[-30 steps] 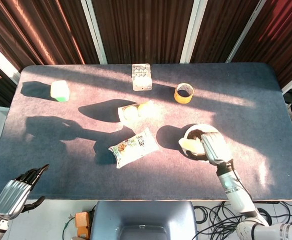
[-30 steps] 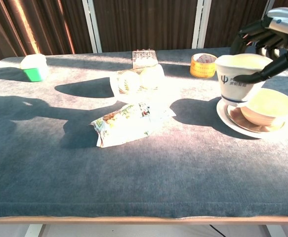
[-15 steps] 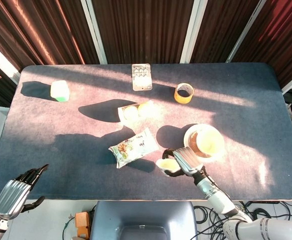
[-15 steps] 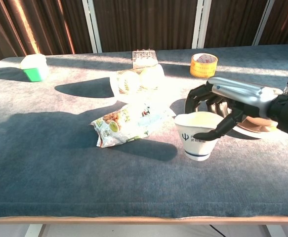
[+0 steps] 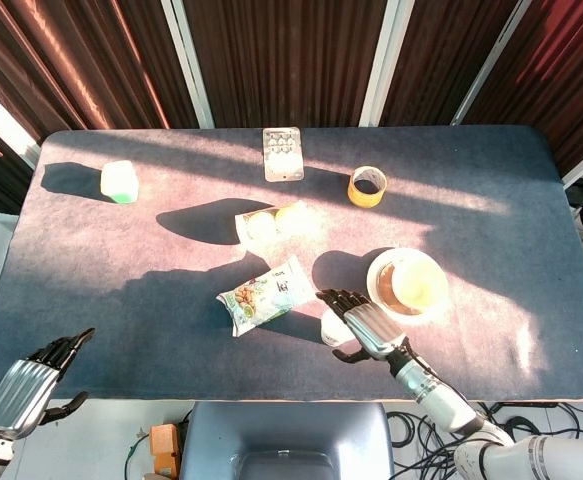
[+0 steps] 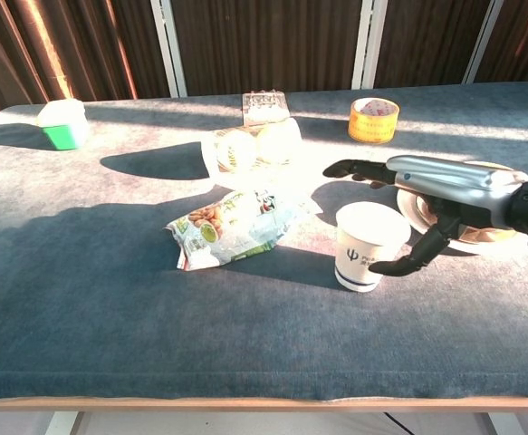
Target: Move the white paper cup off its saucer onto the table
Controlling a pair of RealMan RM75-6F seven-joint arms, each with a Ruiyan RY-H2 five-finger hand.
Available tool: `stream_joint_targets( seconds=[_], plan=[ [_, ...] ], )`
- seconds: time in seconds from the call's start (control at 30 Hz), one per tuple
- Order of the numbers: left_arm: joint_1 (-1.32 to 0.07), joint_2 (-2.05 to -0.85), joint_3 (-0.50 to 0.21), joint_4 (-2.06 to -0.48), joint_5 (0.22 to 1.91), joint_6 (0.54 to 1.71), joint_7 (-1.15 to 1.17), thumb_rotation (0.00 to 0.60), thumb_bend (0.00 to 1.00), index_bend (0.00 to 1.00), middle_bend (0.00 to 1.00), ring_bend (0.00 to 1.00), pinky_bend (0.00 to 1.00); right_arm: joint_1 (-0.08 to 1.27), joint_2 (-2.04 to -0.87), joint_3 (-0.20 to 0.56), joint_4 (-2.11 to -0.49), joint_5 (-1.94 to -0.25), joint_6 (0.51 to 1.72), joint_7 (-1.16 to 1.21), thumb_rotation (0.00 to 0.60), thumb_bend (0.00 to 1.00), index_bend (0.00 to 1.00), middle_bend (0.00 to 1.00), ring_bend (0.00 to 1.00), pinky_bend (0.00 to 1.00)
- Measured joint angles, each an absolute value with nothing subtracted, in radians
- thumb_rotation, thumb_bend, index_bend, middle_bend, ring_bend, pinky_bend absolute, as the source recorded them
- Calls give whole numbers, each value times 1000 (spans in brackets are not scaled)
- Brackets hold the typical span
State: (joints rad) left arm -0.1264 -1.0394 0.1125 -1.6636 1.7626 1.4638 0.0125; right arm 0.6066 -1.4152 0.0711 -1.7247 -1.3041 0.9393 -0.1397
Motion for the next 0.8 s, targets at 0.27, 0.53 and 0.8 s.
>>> stream_joint_targets(
  seconds=[0.27, 0.53, 0.8],
  plan=[
    [-125, -1041, 114, -1665, 1766, 1465, 19, 600, 226, 23, 217, 228, 476, 574, -1367, 71, -1740, -1386, 1016, -34, 600, 88, 0, 0, 0, 81],
    [-124, -1040, 113, -1664, 1766, 1470, 12, 600, 226, 23, 217, 228, 476, 475, -1253, 45, -1782, -1469, 1182, -28, 600, 88, 11, 0, 0, 86],
    [-120, -1045, 105, -1666, 1755, 1475, 27, 600, 226, 23, 217, 228, 476, 293, -1204, -2, -1747, -1431, 1406, -123, 600, 87, 15, 0, 0, 89]
  ],
)
